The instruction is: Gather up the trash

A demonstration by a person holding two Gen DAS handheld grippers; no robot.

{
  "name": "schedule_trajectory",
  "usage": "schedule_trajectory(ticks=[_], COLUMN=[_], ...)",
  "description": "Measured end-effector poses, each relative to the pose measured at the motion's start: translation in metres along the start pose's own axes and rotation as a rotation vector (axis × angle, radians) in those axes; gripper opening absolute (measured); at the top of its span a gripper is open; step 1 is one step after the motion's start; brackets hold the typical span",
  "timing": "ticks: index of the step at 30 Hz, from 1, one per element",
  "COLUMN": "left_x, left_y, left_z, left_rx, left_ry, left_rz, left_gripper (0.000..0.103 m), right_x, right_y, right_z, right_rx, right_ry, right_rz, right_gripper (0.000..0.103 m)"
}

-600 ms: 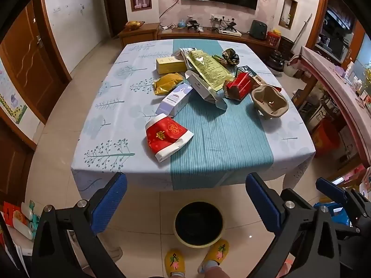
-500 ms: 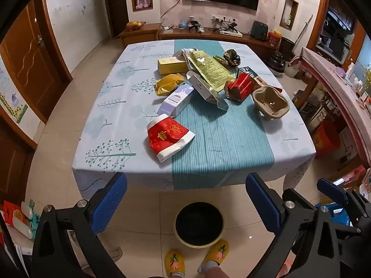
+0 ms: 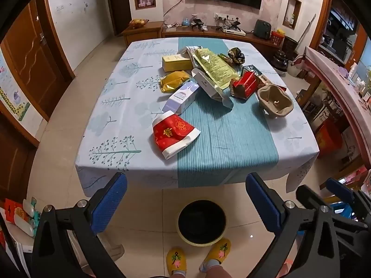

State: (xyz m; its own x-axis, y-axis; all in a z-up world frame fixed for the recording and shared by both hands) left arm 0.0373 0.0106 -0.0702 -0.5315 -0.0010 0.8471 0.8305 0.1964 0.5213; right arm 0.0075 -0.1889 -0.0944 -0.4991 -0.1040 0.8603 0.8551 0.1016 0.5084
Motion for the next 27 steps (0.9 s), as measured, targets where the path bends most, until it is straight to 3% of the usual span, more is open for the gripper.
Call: schedule_trajectory(ticks=[27], left_x=[-0.0029], left_y=[-0.0048], left_z=[-0.0029], left_rx=[-0.010], left_ry=[-0.004], left_rz=[0.019], left_gripper=[0.101], right_x=[0.0012], right_y=[0.0014], right_z=[0.0009], right_rx=[-0.001], right_ry=[-0.001], right_rz=[-0.004], right_gripper=[0.078])
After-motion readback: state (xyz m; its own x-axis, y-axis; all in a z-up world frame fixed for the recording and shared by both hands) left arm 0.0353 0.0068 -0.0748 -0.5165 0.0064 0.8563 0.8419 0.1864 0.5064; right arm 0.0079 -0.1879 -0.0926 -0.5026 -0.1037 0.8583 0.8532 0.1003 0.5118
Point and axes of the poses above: each gripper's, at about its wrist camera, not at the fingertips, and x roughly against the way its jaws point, z to its left, y to its top, the point moved 8 cm from there along -x, roughly the way its jaws point, and after that the axes turned 9 degrees about x, right-handed, at the moved point
